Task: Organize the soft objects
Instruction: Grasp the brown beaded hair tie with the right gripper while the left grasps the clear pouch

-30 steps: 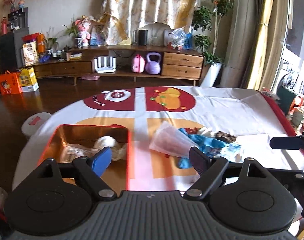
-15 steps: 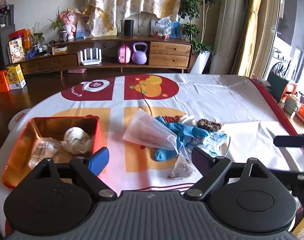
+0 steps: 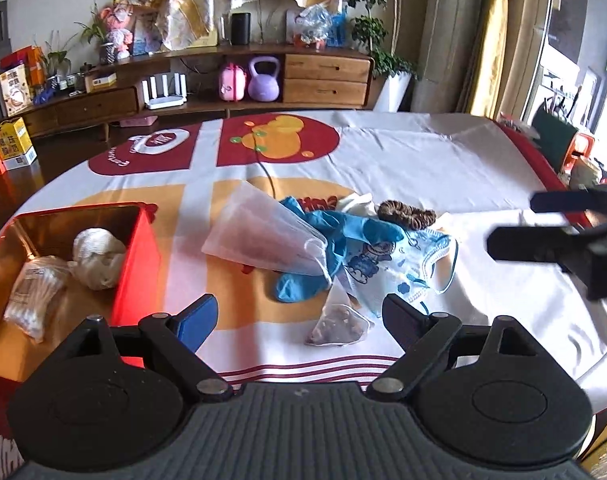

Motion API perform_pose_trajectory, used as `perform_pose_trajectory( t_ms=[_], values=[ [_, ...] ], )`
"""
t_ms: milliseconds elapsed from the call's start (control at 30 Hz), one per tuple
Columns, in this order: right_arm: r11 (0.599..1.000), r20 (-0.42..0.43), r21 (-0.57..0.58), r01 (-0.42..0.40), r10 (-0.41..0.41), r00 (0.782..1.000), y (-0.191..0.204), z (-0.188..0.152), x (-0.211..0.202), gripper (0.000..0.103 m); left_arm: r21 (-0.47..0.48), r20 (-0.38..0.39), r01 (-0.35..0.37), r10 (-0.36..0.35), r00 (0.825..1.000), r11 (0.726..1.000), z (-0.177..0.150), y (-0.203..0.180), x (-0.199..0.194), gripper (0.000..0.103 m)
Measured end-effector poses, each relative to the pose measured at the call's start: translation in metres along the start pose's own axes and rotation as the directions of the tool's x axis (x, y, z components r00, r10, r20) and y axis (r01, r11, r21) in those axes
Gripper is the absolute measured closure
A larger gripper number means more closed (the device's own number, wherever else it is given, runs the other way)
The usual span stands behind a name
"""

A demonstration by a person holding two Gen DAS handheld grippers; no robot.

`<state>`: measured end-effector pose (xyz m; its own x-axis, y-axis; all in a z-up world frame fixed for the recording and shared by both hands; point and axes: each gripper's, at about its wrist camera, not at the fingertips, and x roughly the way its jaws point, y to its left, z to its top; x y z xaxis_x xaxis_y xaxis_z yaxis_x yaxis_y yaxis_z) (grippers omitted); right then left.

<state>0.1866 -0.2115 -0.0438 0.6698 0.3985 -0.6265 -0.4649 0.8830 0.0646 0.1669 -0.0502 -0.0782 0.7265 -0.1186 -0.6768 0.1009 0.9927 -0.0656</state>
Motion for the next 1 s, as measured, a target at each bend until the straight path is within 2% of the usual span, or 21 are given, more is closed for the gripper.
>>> perform_pose_trajectory(
  t_ms=[100, 200, 267, 367, 700, 933, 1000],
  values=[
    [0.999, -0.024, -0.029, 0.015, -0.016, 1.0, -0.003, 0.002, 0.015, 0.005, 0.004, -0.018, 0.002, -0.002, 1.0, 1.0, -0.001, -0.002, 0.013, 0.013],
    [0.999, -0.047, -0.046, 0.026, -0.028, 0.998, -0.008, 0.004, 0.031, 0.012, -0.002, -0.036, 0.004, -0.004, 0.999, 1.0, -0.003, -0.003, 0.023, 0.013],
    [0.998, -0.064, -0.053, 0.031, -0.035, 0.997, -0.012, 0.005, 0.041, 0.022, 0.001, -0.043, 0.005, -0.005, 0.999, 1.0, -0.003, -0.004, 0.03, 0.013],
    [0.997, -0.087, -0.069, 0.028, -0.034, 0.996, -0.016, 0.007, 0.053, 0.027, 0.023, -0.052, 0.007, -0.006, 0.999, 1.0, -0.004, -0.007, 0.037, 0.013],
    [0.998, -0.132, -0.048, 0.028, -0.034, 0.991, -0.025, 0.014, 0.085, 0.035, 0.051, -0.072, 0.027, -0.023, 0.997, 0.998, -0.005, -0.013, 0.057, 0.013],
    [0.996, -0.139, -0.087, 0.033, -0.045, 0.989, -0.018, 0.018, 0.099, 0.057, 0.071, -0.081, 0.044, -0.039, 0.996, 0.997, -0.005, -0.017, 0.066, 0.013],
    [0.995, -0.138, -0.098, 0.03, -0.043, 0.99, -0.016, 0.018, 0.101, 0.059, 0.07, -0.077, 0.049, -0.044, 0.996, 0.996, -0.005, -0.017, 0.067, 0.013]
  ],
)
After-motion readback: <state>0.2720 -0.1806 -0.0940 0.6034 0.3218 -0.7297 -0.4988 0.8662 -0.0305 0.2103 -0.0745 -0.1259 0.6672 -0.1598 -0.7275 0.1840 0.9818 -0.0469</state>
